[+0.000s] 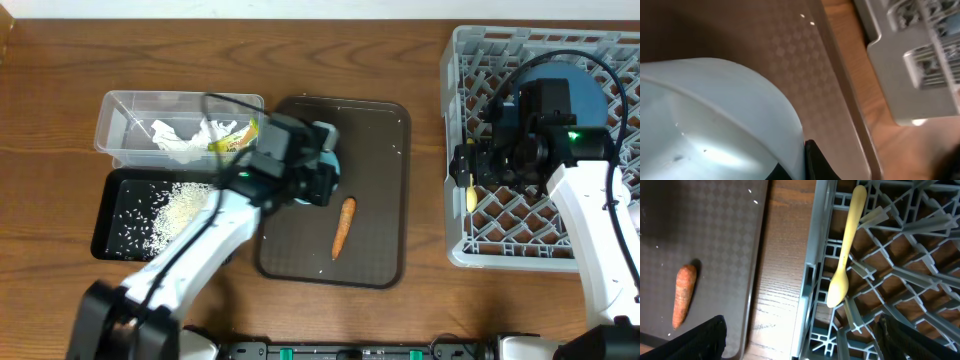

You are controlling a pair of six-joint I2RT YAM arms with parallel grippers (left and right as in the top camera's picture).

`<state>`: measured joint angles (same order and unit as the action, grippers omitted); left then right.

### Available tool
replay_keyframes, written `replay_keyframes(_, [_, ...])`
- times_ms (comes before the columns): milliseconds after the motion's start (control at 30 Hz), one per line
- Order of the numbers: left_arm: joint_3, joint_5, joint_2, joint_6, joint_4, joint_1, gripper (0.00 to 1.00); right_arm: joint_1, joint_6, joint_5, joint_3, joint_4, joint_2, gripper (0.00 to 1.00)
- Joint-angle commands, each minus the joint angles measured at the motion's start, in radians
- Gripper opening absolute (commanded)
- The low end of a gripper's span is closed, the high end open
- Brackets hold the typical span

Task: Sort waste into correct bins and load items into the dishwasher rack
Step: 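Carry the emptied bowl right toward the right gripper, then grasp the bowl with the right gripper and release the left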

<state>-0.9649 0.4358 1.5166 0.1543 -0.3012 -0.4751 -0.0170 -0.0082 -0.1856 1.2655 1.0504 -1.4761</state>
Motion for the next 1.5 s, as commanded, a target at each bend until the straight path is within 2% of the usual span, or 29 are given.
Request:
replay_keyframes(0, [-0.014, -0.083, 0.057, 0.001, 0.043, -0.03, 0.07, 0.006, -0.007, 0.002, 0.01, -0.001, 0.006, 0.94])
replay_keyframes(167, [-0.014, -0.082, 0.084, 0.002, 0.069, -0.04, 0.09, 0.006, 0.005, 0.002, 0.01, -0.003, 0.006, 0.95])
replay_keyframes(267, [-0.014, -0.082, 0.084, 0.001, 0.071, -0.039, 0.3, 0.006, 0.037, 0.001, 0.01, -0.02, 0.006, 0.96])
replay_keyframes(367, [-0.014, -0.082, 0.077, 0.002, 0.068, -0.037, 0.42, 0.003, 0.076, -0.034, 0.01, -0.057, 0.006, 0.97])
replay_keyframes(467, [-0.015, -0.082, 0.043, 0.015, 0.039, -0.023, 0.49, -0.012, 0.076, -0.118, 0.01, -0.106, 0.005, 0.97])
replay_keyframes(667, [-0.015, -0.082, -0.087, 0.062, -0.135, 0.079, 0.52, -0.104, 0.09, -0.144, 0.01, -0.204, -0.003, 0.96])
replay_keyframes(867, [-0.015, -0.082, -0.197, 0.061, -0.333, 0.223, 0.54, -0.225, 0.136, -0.139, 0.01, -0.293, -0.072, 0.86])
replay_keyframes(933, [-0.014, -0.083, -0.217, 0.061, -0.376, 0.264, 0.58, -0.262, 0.167, -0.135, 0.01, -0.323, -0.115, 0.81])
replay_keyframes(1067, [-0.014, -0.087, -0.218, 0.061, -0.41, 0.325, 0.58, -0.328, 0.234, -0.132, 0.01, -0.391, -0.225, 0.67])
replay_keyframes(1300, [-0.008, -0.087, -0.217, 0.061, -0.417, 0.339, 0.59, -0.401, 0.32, -0.121, 0.01, -0.476, -0.41, 0.54])
replay_keyframes(1367, [-0.008, -0.087, -0.217, 0.061, -0.417, 0.339, 0.59, -0.409, 0.341, -0.109, 0.01, -0.487, -0.447, 0.46])
replay_keyframes(1467, [-0.008, -0.087, -0.217, 0.061, -0.417, 0.339, 0.59, -0.411, 0.36, -0.102, 0.01, -0.497, -0.481, 0.24])
